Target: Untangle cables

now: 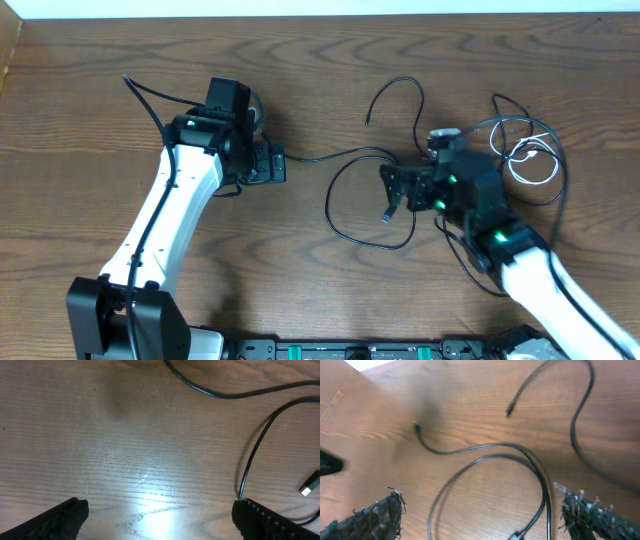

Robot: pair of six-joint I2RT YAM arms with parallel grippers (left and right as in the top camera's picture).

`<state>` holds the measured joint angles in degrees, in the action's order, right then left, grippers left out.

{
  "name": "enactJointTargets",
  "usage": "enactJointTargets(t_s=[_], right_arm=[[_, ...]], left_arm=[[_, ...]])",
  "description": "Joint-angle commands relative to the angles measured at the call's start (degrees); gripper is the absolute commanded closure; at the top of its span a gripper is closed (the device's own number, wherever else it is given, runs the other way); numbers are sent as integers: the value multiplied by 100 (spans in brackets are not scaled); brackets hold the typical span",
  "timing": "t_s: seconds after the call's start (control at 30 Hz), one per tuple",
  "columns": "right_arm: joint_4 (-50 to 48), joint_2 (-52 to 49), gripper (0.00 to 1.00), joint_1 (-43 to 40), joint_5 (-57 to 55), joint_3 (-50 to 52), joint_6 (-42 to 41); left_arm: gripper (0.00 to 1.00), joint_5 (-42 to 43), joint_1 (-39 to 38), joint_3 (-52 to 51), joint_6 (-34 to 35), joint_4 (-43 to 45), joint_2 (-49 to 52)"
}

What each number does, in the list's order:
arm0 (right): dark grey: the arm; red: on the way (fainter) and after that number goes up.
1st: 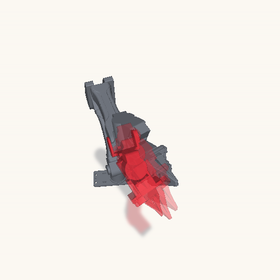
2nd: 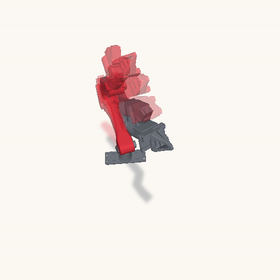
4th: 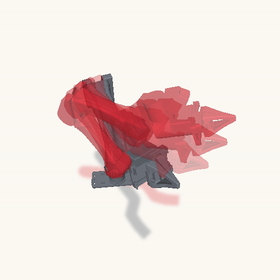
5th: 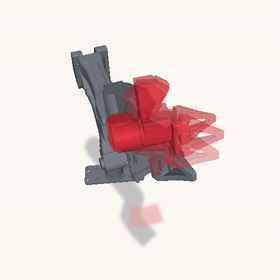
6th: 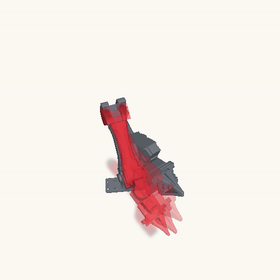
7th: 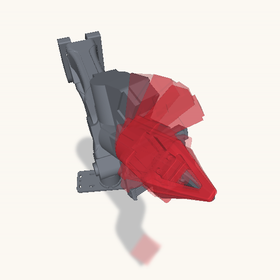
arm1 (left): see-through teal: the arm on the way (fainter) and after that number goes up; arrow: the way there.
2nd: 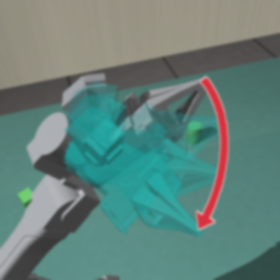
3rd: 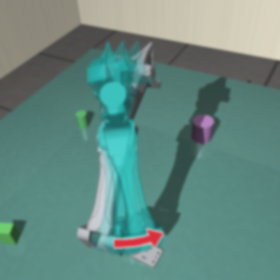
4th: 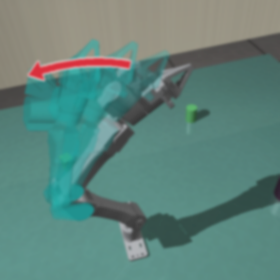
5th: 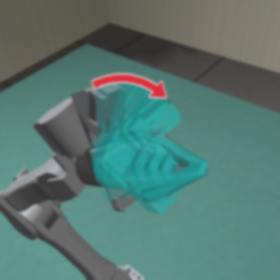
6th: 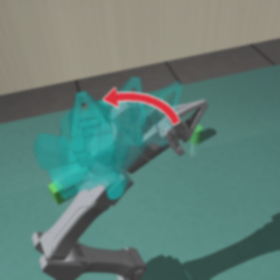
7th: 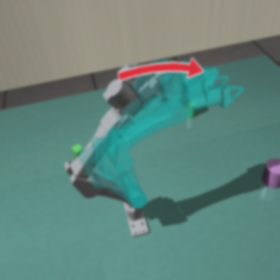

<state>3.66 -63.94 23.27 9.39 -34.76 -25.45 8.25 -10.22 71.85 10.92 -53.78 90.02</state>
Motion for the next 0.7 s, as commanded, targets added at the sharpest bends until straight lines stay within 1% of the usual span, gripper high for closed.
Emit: enactJointTargets(t_s=[0.0, 0.1, 0.33, 0.53, 0.67], right_arm=[[289, 730, 1, -26, 0, -9, -20], [592, 1316, 1, -26, 0, -9, -20], [1193, 2199, 1, -33, 0, -9, -20], [2208, 3051, 1, -39, 0, -9, -20], [2798, 3228, 1, -39, 0, -9, -20]], left_arm=[[3, -37, 17, -28, 15, -15, 22], [3, -37, 17, -28, 15, -15, 22], [3, -37, 17, -28, 15, -15, 22], [3, -37, 17, -28, 15, -15, 22], [3, -37, 17, -28, 15, -15, 22]])
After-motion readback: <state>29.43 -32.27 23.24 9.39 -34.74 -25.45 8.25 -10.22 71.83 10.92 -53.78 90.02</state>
